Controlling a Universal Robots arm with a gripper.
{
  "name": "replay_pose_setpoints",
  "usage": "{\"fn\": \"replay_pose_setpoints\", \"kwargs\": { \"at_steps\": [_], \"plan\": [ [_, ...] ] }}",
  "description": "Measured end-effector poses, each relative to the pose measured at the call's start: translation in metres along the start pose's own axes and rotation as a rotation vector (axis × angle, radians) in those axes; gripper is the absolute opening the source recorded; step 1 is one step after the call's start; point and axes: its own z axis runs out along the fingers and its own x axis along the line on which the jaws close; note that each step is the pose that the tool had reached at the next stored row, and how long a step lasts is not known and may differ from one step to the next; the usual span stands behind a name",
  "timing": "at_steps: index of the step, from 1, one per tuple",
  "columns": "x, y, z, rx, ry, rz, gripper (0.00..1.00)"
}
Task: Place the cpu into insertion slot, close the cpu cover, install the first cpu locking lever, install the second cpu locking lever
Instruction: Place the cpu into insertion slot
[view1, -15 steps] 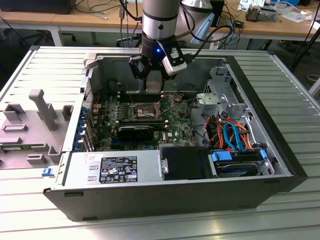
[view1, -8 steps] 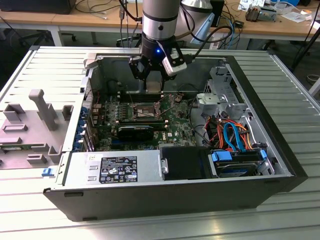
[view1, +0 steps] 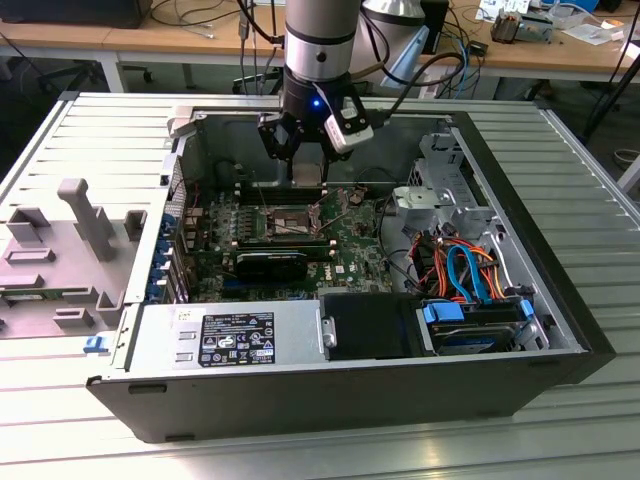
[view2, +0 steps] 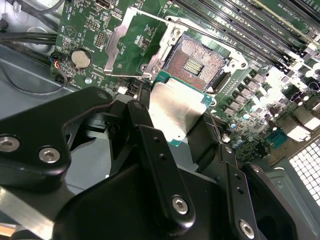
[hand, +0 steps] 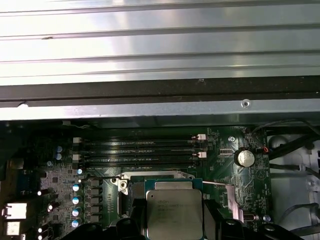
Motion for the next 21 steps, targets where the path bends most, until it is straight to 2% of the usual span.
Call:
{"fn": "replay_pose_setpoints", "kwargs": {
  "at_steps": [6, 8, 21],
  "plan": [
    [0.0000, -0.0005, 0.0019, 0.0001, 0.0000, 0.000, 0.54],
    [-0.0002, -0.0018, 0.0077, 0.0000, 0.0000, 0.000, 0.54],
    [-0.0003, -0.0025, 0.0117, 0.0001, 0.0000, 0.000, 0.54]
  ]
}}
